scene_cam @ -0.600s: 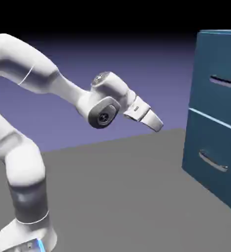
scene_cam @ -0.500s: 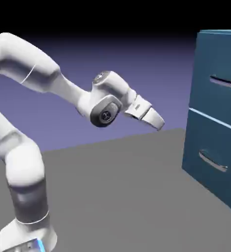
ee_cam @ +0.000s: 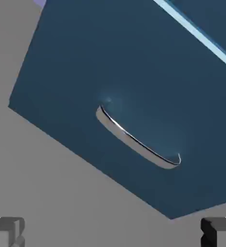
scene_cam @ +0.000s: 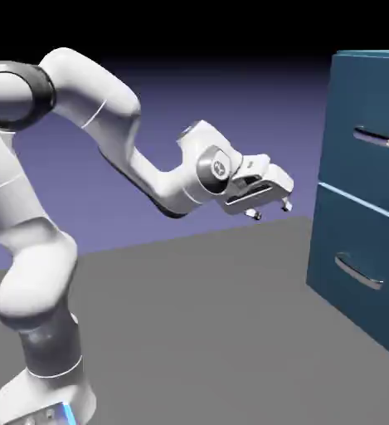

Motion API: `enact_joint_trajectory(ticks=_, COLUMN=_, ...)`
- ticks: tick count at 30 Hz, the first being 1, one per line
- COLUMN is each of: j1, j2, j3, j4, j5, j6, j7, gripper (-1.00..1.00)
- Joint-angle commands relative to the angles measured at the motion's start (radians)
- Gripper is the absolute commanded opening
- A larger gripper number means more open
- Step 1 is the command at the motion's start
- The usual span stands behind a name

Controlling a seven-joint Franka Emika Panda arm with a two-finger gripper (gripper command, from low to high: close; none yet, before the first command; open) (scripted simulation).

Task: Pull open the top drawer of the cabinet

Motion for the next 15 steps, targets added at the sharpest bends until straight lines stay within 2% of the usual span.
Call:
enact_joint_trajectory(ticks=1, j1=-0.021, j2=0.017, j3=0.023, j4=0.016, j5=-0.044, j6=-0.003, j7=0.012, gripper=0.00)
enact_joint_trajectory(ticks=15, j1=-0.319, j2=0.247, j3=0.347, j4=0.240, j5=-0.652, j6=-0.052, j7=0.186, gripper=0.00)
